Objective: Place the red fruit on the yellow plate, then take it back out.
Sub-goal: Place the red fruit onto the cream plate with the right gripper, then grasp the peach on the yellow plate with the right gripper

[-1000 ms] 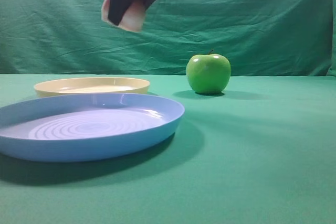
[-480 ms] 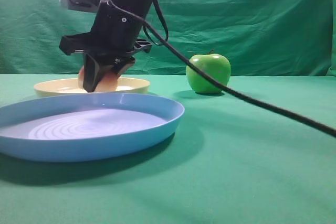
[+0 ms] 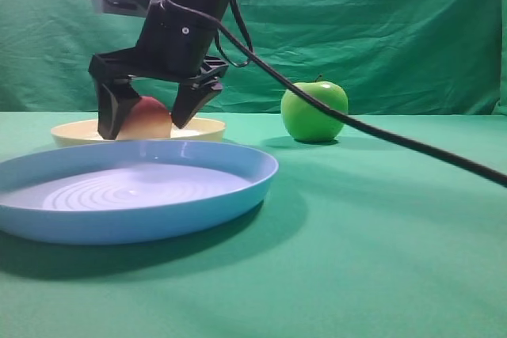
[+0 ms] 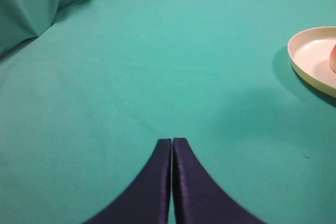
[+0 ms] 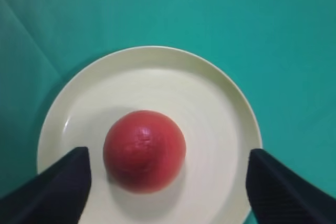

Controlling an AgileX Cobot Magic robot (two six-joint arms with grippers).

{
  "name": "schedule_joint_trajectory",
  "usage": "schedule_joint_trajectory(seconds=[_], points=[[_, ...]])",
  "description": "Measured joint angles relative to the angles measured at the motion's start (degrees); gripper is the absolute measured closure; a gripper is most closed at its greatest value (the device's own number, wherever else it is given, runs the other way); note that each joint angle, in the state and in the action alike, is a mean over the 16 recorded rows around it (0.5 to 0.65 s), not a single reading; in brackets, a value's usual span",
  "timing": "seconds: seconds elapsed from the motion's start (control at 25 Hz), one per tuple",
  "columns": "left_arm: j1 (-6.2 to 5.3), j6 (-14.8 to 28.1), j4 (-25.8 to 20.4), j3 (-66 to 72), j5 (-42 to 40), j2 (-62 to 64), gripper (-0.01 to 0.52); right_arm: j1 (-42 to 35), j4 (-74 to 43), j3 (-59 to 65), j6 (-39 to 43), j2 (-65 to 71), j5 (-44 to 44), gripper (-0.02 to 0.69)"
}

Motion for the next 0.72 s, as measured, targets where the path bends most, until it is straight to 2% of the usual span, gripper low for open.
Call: schedule_joint_trajectory(seconds=[0.24,0.4,0.52,0.72], points=[[0.00,0.00,0.00,0.00,0.00,0.00,0.514,-1.94,-0.53,-2.66,5.30,-5.69,9.90,0.466],[0.00,0.00,0.00,0.00,0.00,0.00,0.514,-2.89,-0.89,-3.04,8.04,-8.91,13.97,0.597],[0.00,0.00,0.00,0.00,0.00,0.00,0.514,-3.39,-1.09,-2.78,9.95,-11.41,15.44,0.650],[0.00,0.00,0.00,0.00,0.00,0.00,0.514,-3.84,-1.90,-1.98,13.03,-16.52,16.13,0.665]])
